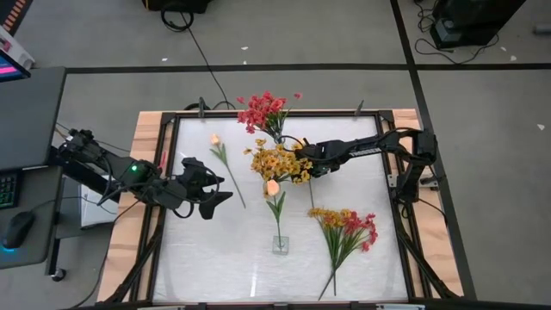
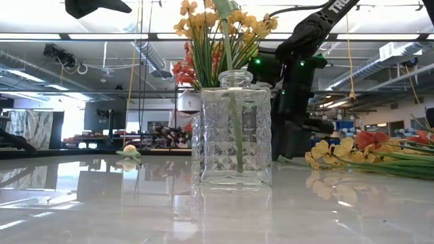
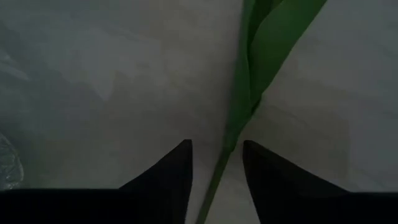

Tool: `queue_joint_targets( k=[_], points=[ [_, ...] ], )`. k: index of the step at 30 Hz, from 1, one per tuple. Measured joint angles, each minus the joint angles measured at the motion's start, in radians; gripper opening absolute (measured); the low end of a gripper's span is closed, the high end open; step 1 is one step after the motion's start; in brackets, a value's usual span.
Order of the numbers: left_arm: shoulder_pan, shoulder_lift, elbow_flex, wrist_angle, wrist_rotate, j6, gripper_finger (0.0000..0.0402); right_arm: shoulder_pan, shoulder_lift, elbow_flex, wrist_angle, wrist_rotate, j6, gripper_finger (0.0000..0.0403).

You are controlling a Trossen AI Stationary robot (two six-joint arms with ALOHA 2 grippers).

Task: Sort flowers into vase by color
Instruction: Put the right orange flower into the bottom transparent vase

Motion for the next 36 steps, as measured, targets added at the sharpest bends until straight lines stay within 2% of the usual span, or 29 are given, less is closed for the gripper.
queue_joint_targets(
  k=[19, 29, 36],
  points=[
    [0.0, 0.0, 0.0, 0.0, 0.0, 0.0, 0.0327, 0.0, 0.001, 0.0, -0.008, -0.008, -0.023, 0.007],
    [0.0, 0.0, 0.0, 0.0, 0.0, 0.0, 0.0327, -0.001, 0.001, 0.0, -0.007, -0.028, -0.038, 0.0013],
    [0.0, 0.0, 0.0, 0.0, 0.0, 0.0, 0.0327, -0.001, 0.001, 0.0, -0.007, -0.03, -0.042, 0.0008]
  ],
)
